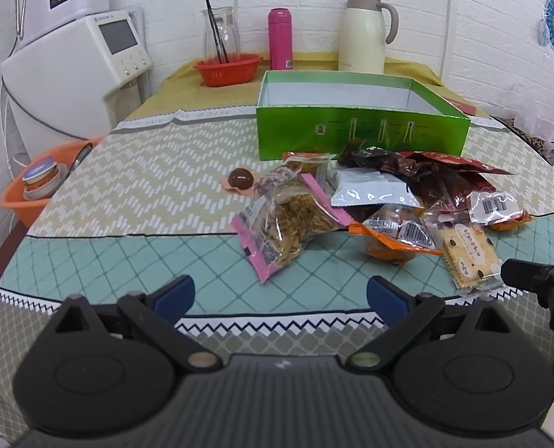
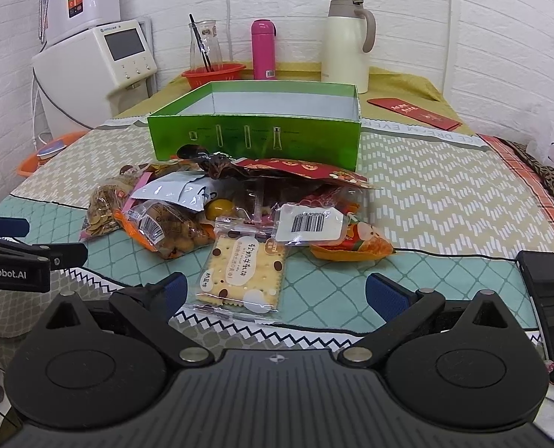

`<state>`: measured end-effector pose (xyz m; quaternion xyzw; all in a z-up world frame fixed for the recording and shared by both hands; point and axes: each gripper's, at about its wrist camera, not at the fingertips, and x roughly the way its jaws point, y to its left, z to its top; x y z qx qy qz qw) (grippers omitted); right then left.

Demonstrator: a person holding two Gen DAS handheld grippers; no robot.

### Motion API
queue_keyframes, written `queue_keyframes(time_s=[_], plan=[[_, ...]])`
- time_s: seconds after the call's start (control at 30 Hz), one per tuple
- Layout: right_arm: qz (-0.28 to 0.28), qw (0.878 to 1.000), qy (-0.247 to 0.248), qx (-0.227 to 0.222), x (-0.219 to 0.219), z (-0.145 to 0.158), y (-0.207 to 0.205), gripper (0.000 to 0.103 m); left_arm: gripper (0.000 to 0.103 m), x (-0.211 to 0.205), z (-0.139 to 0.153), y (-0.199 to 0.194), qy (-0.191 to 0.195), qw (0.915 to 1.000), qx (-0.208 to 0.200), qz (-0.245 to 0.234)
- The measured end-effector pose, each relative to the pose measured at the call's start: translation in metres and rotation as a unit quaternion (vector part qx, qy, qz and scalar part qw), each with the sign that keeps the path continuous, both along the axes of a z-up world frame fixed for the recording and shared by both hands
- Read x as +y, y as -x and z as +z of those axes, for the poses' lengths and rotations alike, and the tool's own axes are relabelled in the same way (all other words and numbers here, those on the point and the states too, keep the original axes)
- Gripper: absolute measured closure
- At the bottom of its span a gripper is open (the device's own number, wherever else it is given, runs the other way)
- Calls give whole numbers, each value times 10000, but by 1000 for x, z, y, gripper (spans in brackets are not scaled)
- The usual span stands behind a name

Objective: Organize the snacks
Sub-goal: 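Move both grippers toward the snack pile in front of the green box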

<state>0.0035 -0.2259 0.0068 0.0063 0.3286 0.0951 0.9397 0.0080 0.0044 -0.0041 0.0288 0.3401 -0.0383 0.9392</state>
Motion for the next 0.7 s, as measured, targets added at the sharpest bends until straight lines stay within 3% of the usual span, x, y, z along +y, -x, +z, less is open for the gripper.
queue_keyframes(time_s=[0.7], plan=[[101,9999,-14,71,4,-3,-5,0,6,3,-1,-3,73,9999,77,37]])
